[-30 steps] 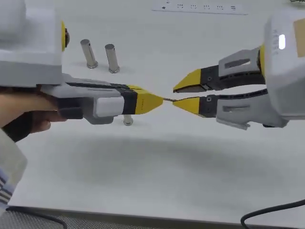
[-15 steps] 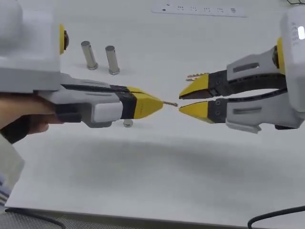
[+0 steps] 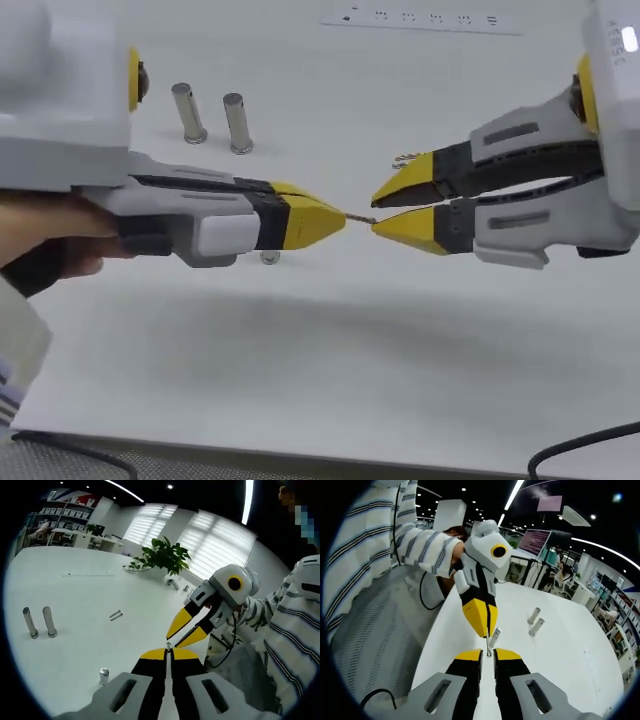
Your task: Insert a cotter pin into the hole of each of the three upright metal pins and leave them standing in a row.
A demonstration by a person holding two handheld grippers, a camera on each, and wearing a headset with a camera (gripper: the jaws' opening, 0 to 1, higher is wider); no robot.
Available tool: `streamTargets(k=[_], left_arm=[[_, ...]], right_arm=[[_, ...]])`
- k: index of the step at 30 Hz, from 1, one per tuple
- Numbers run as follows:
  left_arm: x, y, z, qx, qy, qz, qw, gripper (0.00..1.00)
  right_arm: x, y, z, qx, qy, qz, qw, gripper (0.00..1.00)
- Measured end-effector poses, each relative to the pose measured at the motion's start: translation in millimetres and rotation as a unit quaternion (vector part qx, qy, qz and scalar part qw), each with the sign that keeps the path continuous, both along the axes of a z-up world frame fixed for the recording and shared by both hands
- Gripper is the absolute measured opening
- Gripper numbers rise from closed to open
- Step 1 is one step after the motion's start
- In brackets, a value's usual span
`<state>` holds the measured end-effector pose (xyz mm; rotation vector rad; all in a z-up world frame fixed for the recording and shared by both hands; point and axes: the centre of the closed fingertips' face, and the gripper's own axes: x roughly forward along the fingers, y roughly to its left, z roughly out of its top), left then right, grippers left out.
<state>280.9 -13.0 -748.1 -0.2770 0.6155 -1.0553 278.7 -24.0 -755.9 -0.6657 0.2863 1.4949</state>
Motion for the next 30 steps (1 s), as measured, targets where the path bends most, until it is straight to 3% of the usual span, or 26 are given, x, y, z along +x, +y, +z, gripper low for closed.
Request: streamTargets(k=[8,9,11,14,20,30], left_arm=[[-4.9,-3.6,-1.2,0.024,-0.042,-0.034,0.9983,0.00],[-5.6,-4.3,-0.8,0.030,-0.063,-0.046,0.9965,0.00],[-8.6,-6.0,-0.1,0.036,-0.083,-0.059,0.9941,0.00],[-9.2,-5.8,-0.5,0.036,-0.084,-0.061,0.9940,0.00],[-9.2,-5.4,-0.3,0.042,-0.110,-0.076,0.9902,0.00],[-10.4,-6.1,-0.5,0.042,-0.117,-0.083,0.9888,0.00]], right_arm=[[-0.5,2.4,-2.8,-0.005,0.008,0.002,1.0000,0.10],[-0.9,2.5,-2.7,-0.005,0.011,0.003,0.9999,0.10],[-2.2,2.3,-2.5,-0.003,0.017,0.004,0.9998,0.10],[-4.8,1.8,-4.0,-0.006,0.021,0.008,0.9997,0.10],[-10.1,4.0,-4.8,-0.011,0.026,0.016,0.9995,0.10],[-13.1,4.2,-7.8,-0.017,0.033,0.024,0.9990,0.09]])
